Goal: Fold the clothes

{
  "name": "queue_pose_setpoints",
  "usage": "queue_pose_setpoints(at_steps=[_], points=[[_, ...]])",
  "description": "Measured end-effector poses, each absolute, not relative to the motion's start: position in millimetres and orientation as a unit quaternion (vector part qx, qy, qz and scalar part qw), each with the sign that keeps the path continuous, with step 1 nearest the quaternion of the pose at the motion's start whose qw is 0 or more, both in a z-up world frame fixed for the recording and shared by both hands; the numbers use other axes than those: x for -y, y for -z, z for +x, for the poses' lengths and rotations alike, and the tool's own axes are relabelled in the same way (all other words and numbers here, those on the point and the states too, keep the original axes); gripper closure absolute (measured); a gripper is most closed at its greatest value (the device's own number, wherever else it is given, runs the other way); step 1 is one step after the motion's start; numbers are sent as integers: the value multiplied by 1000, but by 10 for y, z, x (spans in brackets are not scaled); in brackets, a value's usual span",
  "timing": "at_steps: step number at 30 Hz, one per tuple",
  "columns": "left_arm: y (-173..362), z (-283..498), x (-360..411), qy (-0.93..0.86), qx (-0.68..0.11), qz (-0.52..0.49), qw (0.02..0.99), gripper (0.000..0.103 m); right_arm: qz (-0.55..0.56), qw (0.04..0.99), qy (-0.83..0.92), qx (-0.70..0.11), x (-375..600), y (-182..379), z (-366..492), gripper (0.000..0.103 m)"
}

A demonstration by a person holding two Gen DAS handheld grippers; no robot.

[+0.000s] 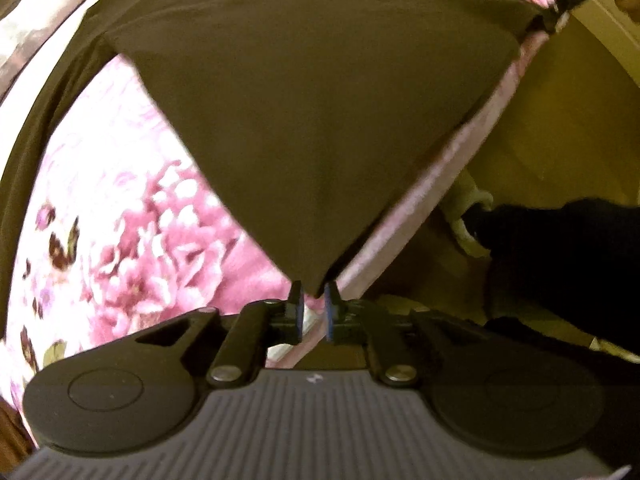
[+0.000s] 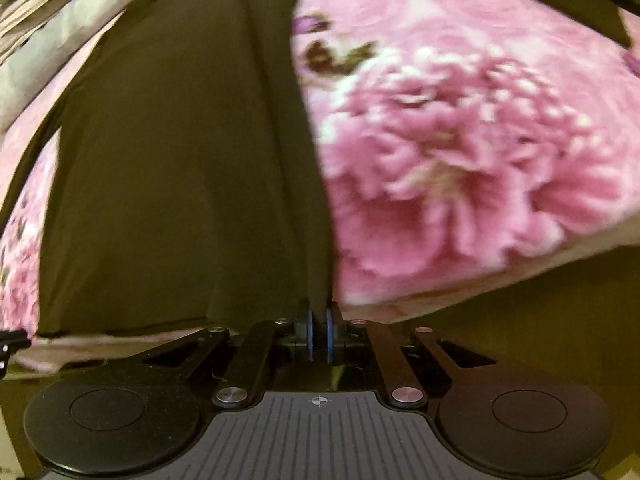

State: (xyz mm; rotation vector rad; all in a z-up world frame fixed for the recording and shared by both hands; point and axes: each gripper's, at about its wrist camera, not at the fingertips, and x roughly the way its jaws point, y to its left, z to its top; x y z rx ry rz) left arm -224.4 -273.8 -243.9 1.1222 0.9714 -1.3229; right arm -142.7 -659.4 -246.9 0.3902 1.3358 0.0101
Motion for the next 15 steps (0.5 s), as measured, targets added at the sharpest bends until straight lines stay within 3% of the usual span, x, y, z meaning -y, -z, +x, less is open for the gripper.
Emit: queue_pose_setpoints(at_steps=[5, 10, 12, 14, 15], points=[[2372, -1944, 2736, 529, -466, 386, 595, 75, 178, 769, 19, -614, 6630, 2515, -1397, 99], [2631, -1759, 2844, 492, -531, 309, 616, 73, 168, 770, 36, -615, 6681, 2504, -1363, 99], [2787, -1734, 2907, 475, -559, 298, 611, 75, 154, 771, 36, -617, 6673, 2491, -1335, 99], [2914, -1738, 2956, 466, -580, 295, 600, 96, 140, 772, 38, -619, 6667, 2482, -1309, 99], [2889, -1744, 2943, 469, -579, 296, 598, 97, 132, 772, 41, -620, 6675, 2471, -1295, 99]])
